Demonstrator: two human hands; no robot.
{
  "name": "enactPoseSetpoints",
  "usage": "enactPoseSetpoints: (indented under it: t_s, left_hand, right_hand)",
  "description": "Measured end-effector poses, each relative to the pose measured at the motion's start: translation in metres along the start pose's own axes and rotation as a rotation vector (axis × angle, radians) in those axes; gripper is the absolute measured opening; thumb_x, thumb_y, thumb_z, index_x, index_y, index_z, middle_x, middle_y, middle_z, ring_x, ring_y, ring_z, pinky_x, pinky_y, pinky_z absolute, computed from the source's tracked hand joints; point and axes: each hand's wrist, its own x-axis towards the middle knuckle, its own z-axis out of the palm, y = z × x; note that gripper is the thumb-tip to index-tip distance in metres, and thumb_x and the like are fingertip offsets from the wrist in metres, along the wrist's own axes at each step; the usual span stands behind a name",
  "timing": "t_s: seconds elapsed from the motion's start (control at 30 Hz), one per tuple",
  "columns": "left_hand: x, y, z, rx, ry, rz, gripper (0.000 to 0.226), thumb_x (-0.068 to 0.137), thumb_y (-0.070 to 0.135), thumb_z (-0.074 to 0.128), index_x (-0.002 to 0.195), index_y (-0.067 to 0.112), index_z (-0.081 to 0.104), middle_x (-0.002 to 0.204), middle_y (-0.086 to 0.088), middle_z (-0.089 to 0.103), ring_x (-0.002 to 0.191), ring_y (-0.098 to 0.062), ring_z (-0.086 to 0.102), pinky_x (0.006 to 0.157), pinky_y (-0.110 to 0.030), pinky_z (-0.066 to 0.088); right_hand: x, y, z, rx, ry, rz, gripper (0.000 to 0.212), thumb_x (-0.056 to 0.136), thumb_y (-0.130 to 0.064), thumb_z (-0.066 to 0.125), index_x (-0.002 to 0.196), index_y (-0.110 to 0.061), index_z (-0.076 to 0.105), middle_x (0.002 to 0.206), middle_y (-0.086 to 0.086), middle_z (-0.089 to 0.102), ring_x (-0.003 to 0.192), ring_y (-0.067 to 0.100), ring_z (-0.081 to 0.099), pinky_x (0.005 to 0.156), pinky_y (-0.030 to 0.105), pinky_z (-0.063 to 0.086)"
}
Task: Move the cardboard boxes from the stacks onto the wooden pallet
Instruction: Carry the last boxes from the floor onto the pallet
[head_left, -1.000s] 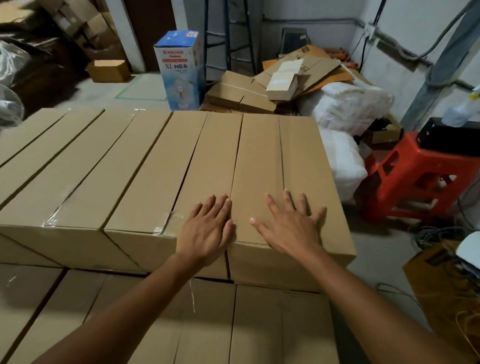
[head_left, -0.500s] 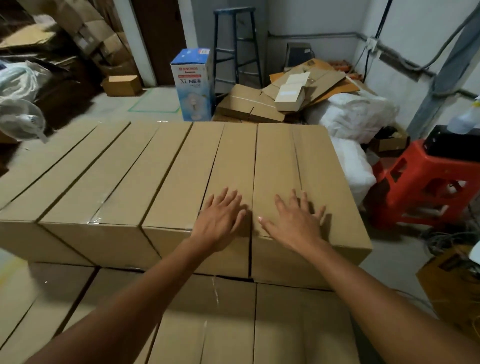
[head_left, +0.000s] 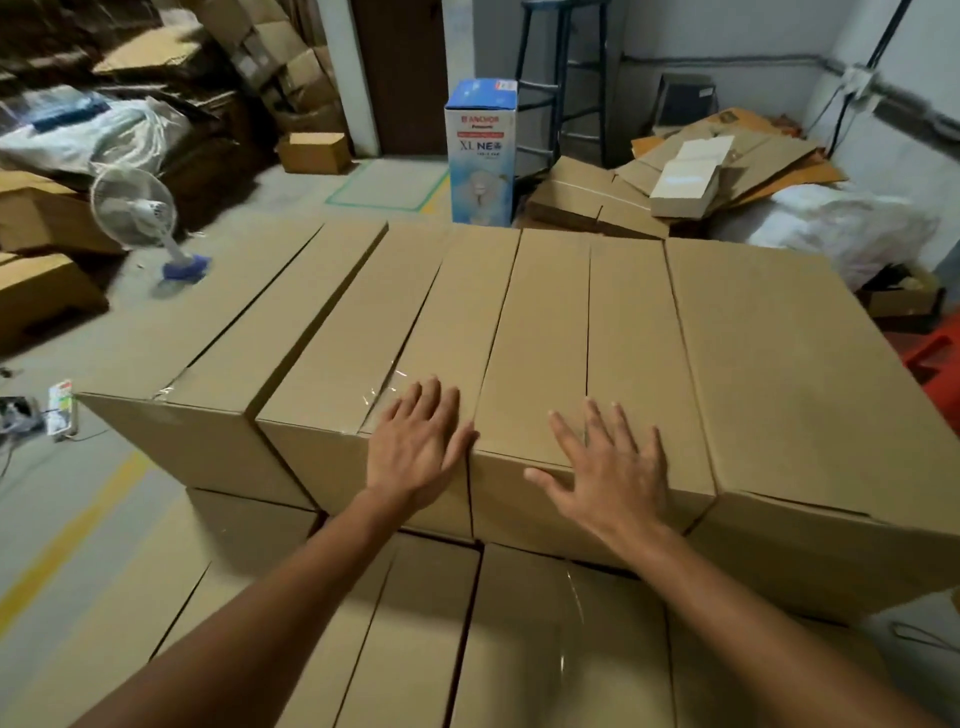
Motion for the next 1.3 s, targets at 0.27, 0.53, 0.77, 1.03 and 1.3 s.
enactPoseSetpoints:
  t_s: [0.27, 0.53, 0.77, 1.03, 1.3]
  left_hand:
    - [-0.001, -0.019, -0.014, -0.068, -0.044, 0.168, 0.078, 0.095, 0.059, -0.006, 0.160, 0.020, 0.015, 0.168, -0.010, 0.011, 0.155, -0.025, 0.005, 0.124, -0.042, 0.002]
    - [0.009, -0.197, -0.047, 0.031, 0.113, -0.020, 0.081, 0.094, 0.065, 0.005, 0.153, 0.020, 0.036, 0.165, -0.010, 0.023, 0.155, -0.026, 0.009, 0.122, -0.052, 0.003]
    - [0.016, -0.257, -0.032, -0.023, 0.002, 0.000, 0.102, 0.084, 0.080, -0.007, 0.151, 0.015, 0.035, 0.143, -0.018, 0.046, 0.131, -0.031, 0.045, 0.107, -0.044, 0.039]
    - [0.022, -0.269, -0.017, 0.074, -0.022, 0.040, 0.096, 0.089, 0.078, -0.004, 0.158, 0.015, 0.020, 0.155, -0.025, 0.034, 0.141, -0.037, 0.037, 0.115, -0.047, 0.035]
    - [-0.010, -0.252, -0.024, -0.050, 0.121, 0.084, 0.065, 0.104, 0.053, 0.016, 0.154, 0.015, 0.031, 0.164, -0.016, 0.023, 0.154, -0.031, 0.013, 0.123, -0.056, 0.012]
  right_hand:
    - [0.000, -0.024, -0.023, -0.010, -0.064, 0.057, 0.122, 0.057, -0.090, -0.033, 0.160, -0.039, 0.008, 0.170, 0.005, 0.007, 0.156, 0.029, 0.008, 0.118, 0.067, 0.013]
    - [0.052, -0.178, -0.041, 0.077, -0.006, -0.120, 0.098, 0.077, -0.090, 0.003, 0.159, -0.038, 0.016, 0.170, 0.006, 0.009, 0.156, 0.029, 0.002, 0.116, 0.073, 0.003]
    - [0.061, -0.196, -0.018, 0.000, -0.050, -0.003, 0.099, 0.071, -0.092, -0.010, 0.158, -0.046, 0.001, 0.170, 0.005, 0.003, 0.154, 0.040, 0.005, 0.115, 0.073, 0.006]
    - [0.064, -0.204, -0.018, -0.066, -0.064, 0.019, 0.100, 0.070, -0.090, -0.016, 0.158, -0.047, 0.006, 0.169, 0.004, 0.010, 0.153, 0.041, 0.013, 0.115, 0.072, 0.013]
    - [0.030, -0.224, -0.029, 0.015, -0.003, 0.056, 0.096, 0.079, -0.089, 0.002, 0.160, -0.038, 0.015, 0.169, 0.008, 0.013, 0.155, 0.034, 0.008, 0.115, 0.074, 0.008]
